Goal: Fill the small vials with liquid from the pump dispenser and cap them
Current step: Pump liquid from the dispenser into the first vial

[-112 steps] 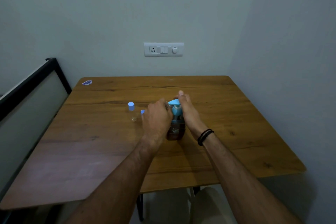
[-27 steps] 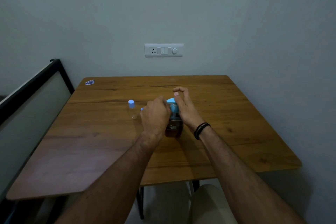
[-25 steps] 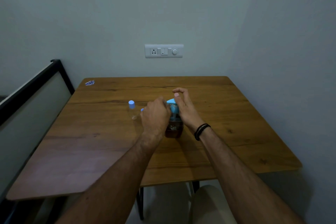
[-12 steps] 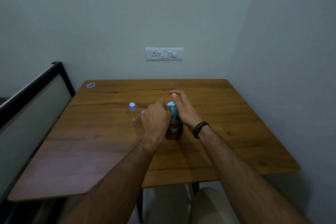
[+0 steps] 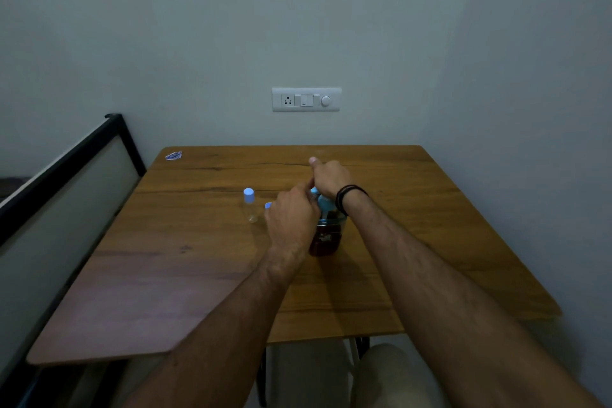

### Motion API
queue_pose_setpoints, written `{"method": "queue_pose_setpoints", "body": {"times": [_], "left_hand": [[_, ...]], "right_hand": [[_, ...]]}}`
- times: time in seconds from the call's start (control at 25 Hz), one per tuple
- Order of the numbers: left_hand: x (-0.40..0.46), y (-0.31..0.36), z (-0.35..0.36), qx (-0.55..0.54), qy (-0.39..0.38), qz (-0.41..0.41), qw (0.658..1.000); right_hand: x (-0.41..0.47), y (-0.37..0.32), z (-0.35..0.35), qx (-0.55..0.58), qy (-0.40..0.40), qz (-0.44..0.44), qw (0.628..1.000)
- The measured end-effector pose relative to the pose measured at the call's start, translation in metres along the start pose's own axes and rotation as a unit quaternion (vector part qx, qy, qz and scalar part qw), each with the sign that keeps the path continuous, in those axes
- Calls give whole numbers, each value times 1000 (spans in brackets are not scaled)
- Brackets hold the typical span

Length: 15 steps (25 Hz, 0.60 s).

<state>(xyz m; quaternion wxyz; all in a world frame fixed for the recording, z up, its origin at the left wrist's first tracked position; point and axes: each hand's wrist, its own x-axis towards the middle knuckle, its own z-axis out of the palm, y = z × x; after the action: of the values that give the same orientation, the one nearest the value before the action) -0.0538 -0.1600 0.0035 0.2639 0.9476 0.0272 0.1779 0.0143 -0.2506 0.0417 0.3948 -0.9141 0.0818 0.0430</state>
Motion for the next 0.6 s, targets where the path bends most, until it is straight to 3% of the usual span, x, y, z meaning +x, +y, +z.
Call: {"method": "queue_pose_setpoints", "body": {"times": [0.16, 0.32, 0.4, 0.6], "left_hand": [[2, -2, 5, -6, 0, 2, 1000], [1, -1, 4, -9, 3, -10, 1000], [3, -2, 5, -12, -2, -11, 1000], [4, -4, 10, -17, -2, -13, 1000]], "right_hand": [[4, 4, 3, -17, 17, -1, 1000], [-11, -12, -18, -3, -112, 9, 994], [-13, -14, -20, 0, -138, 14, 990], [2, -1, 0, -48, -58, -22, 997]]}}
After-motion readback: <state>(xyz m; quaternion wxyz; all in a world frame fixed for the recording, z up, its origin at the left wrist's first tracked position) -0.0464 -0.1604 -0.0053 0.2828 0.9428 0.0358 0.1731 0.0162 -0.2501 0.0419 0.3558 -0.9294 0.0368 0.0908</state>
